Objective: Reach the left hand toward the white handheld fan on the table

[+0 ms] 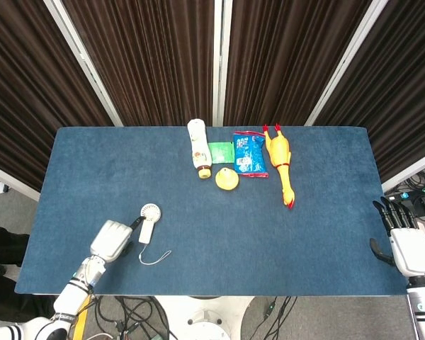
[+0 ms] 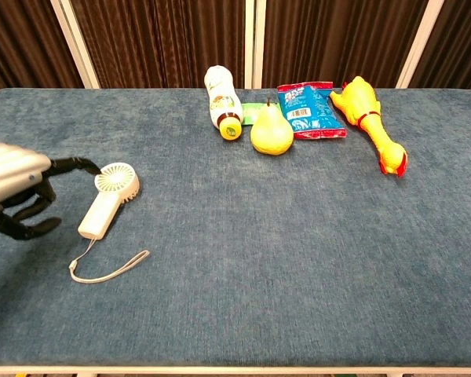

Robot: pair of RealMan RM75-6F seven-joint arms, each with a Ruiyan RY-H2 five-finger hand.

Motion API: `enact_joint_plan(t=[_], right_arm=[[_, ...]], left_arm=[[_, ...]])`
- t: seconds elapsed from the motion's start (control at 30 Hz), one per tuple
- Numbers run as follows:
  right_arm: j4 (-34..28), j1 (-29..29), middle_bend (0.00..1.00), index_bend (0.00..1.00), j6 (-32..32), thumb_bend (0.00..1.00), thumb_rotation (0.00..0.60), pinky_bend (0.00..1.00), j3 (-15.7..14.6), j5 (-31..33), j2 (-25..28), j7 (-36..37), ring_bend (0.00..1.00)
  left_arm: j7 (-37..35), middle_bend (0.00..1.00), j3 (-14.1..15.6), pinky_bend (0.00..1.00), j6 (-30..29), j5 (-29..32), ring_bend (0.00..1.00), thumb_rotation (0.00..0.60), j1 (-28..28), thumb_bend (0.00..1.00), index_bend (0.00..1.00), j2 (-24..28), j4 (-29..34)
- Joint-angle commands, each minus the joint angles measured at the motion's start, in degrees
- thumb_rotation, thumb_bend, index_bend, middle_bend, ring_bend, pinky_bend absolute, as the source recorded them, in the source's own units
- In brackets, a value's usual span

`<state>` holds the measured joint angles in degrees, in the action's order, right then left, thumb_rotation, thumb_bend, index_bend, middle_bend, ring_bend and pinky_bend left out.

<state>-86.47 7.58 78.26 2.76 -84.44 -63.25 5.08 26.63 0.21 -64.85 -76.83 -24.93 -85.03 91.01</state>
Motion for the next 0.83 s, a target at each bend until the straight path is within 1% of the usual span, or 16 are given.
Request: enact_joint_plan(t=[0.03, 0.13, 0.2, 0.23, 0.3, 0.33, 0.37, 0.4, 0.43, 0.47, 0.53, 0.63, 0.73, 0.83], right_arm=[[-0.09, -0.01, 0.0, 0.0, 0.06, 0.33, 0.6, 0.0, 0.03, -0.02, 0.06, 0.03, 0.0], [-0.31, -0.03, 0.0, 0.0, 0.1, 0.33, 0.6, 0.0, 0.07, 0.01, 0.13, 0.16, 0.0], [-0.25, 0.03, 0.0, 0.0, -0.03, 0.33, 0.6, 0.0, 0.05, 0.01, -0.02, 0.11, 0.0], [-0.17, 0.09, 0.0, 0.0, -0.14, 0.33, 0.6, 0.0, 0.02, -0.01, -0.12, 0.1, 0.0], [0.06, 0.15, 0.0, 0.0, -0.25, 0.33, 0.6, 0.0, -0.04, -0.08, -0.44, 0.12, 0.0], [0.16, 0.17, 0.0, 0.0, -0.31, 0.33, 0.6, 0.0, -0.09, -0.11, -0.56, 0.06, 0.0], [0.21, 0.19, 0.0, 0.0, -0.43, 0.33, 0.6, 0.0, -0.17, -0.13, -0.63, -0.06, 0.0], [0.18, 0.18, 0.0, 0.0, -0.44, 0.33, 0.6, 0.0, -0.2, -0.14, -0.62, -0.14, 0.0], [0.1, 0.16, 0.0, 0.0, -0.31, 0.33, 0.6, 0.0, -0.19, -0.22, -0.59, -0.16, 0.0], [0.12, 0.14, 0.0, 0.0, 0.13, 0.33, 0.6, 0.0, -0.15, -0.63, -0.52, -0.04, 0.0], [0.39, 0.01, 0.0, 0.0, 1.14, 0.33, 0.6, 0.0, -0.04, -1.36, -0.52, 0.27, 0.0], [0.42, -0.33, 0.0, 0.0, 2.12, 0.33, 0.6, 0.0, -0.17, -2.03, -0.29, 0.63, 0.0], [0.33, -0.52, 0.0, 0.0, 2.5, 0.33, 0.6, 0.0, -0.18, -2.11, -0.07, 0.57, 0.0], [0.0, -0.61, 0.0, 0.0, 2.36, 0.33, 0.6, 0.0, -0.29, -1.99, 0.03, 0.36, 0.0]], left_arm=[[-0.31, 0.82, -0.46, 0.84, -2.34, -1.14, 0.85, 0.6, 0.86, 0.41, 0.16, 1.1, 0.63], [-1.1, 0.8, -0.75, 0.83, -5.1, -1.98, 0.83, 0.6, 2.04, 0.4, 0.16, 2.42, 0.92], [-2.83, 0.77, -0.93, 0.81, -7.19, -2.72, 0.8, 0.6, 3.08, 0.39, 0.16, 3.36, 0.55], [-3.83, 0.74, -0.97, 0.79, -8.16, -3.12, 0.77, 0.6, 3.58, 0.38, 0.16, 3.71, 0.13], [-7.0, 0.65, -1.02, 0.68, -10.79, -4.47, 0.62, 0.6, 4.9, 0.37, 0.16, 4.0, -1.87], [-8.32, 0.53, -0.98, 0.57, -12.03, -5.19, 0.44, 0.6, 5.49, 0.35, 0.16, 3.95, -3.28], [-9.59, 0.44, -0.9, 0.49, -13.58, -5.86, 0.32, 0.6, 6.32, 0.34, 0.16, 3.83, -5.26], [-10.47, 0.37, -0.89, 0.43, -14.35, -5.81, 0.24, 0.6, 6.95, 0.32, 0.16, 3.74, -6.45], [-11.29, 0.26, -0.95, 0.35, -14.85, -5.35, 0.15, 0.6, 7.59, 0.28, 0.16, 3.7, -7.21], [-12.38, 0.22, -1.03, 0.32, -15.25, -4.73, 0.13, 0.6, 8.33, 0.25, 0.16, 3.83, -7.81], [-14.14, 0.14, -0.88, 0.24, -15.59, -4.25, 0.06, 0.6, 9.29, 0.15, 0.16, 4.23, -8.56], [-17.01, 0.09, -0.34, 0.18, -16.7, -4.58, 0.03, 0.6, 10.85, 0.05, 0.16, 4.64, -10.05], [-19.46, 0.07, -0.14, 0.16, -18.73, -5.55, 0.02, 0.6, 12.3, 0.0, 0.16, 4.8, -11.43], [-20.79, 0.07, -0.37, 0.15, -20.25, -5.88, 0.02, 0.6, 13.42, 0.0, 0.16, 4.98, -12.32]])
